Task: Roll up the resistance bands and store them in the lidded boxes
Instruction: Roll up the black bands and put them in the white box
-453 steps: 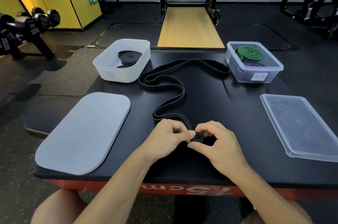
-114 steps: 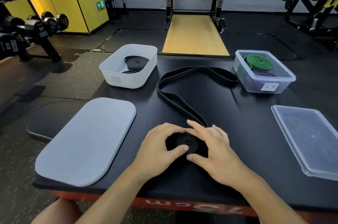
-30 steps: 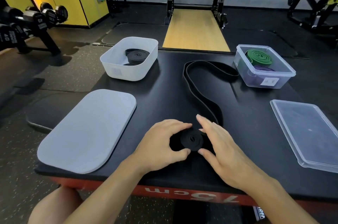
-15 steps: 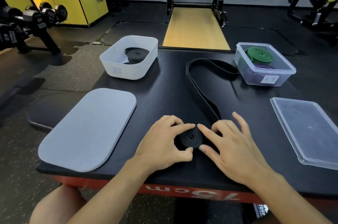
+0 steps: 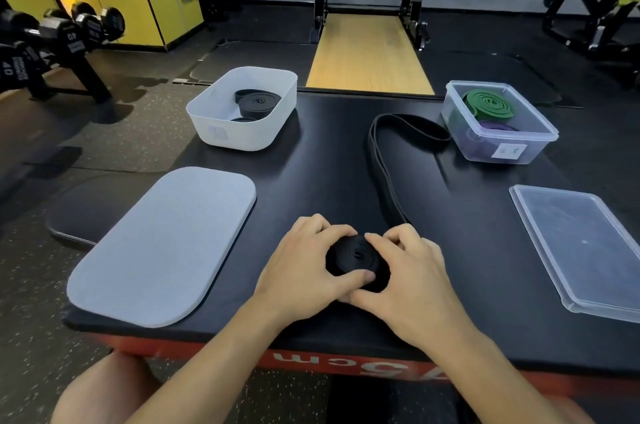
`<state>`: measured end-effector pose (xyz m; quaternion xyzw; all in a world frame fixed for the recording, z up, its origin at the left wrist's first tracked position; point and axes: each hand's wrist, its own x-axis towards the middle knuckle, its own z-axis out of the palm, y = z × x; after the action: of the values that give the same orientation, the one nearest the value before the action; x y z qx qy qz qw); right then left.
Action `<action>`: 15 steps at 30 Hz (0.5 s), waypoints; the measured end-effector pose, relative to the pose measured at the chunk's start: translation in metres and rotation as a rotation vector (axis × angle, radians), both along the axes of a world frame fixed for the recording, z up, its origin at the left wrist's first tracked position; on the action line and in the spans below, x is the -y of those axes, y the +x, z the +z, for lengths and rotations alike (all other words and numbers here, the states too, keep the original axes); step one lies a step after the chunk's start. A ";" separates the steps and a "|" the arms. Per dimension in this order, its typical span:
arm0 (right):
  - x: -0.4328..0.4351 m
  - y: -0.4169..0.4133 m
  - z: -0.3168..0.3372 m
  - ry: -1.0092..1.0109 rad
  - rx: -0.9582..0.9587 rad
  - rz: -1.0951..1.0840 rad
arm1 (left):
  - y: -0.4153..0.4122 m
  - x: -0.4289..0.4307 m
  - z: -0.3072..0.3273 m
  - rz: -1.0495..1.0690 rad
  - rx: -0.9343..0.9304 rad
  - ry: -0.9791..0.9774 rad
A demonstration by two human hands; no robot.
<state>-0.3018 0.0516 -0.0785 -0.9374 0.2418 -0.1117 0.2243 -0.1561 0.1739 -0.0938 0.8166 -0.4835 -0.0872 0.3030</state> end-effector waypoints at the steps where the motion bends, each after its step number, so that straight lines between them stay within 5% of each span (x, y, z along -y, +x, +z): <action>1: 0.001 0.002 -0.002 -0.010 0.006 -0.001 | 0.001 0.001 0.000 0.006 -0.025 -0.006; 15: 0.026 0.020 -0.006 -0.002 0.048 0.268 | -0.002 0.007 0.003 0.178 -0.118 -0.014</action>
<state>-0.2822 0.0254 -0.0841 -0.9586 0.1087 -0.1033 0.2419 -0.1576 0.1672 -0.0909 0.8477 -0.3909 -0.1044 0.3430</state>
